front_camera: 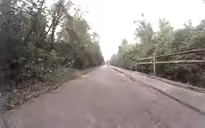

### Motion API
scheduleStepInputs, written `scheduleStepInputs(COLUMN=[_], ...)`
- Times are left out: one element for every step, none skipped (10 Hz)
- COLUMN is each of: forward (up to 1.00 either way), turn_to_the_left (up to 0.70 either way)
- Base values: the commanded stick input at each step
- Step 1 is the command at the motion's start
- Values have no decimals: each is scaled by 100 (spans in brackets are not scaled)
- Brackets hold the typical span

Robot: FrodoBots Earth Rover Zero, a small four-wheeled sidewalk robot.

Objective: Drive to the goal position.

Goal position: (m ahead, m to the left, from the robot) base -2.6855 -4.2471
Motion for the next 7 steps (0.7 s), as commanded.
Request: scheduleStepInputs(forward=[70, 70, 70, 70, 70, 70, 70], turn_to_the_left=[-34, -34, -34, -34, -34, -34, -34])
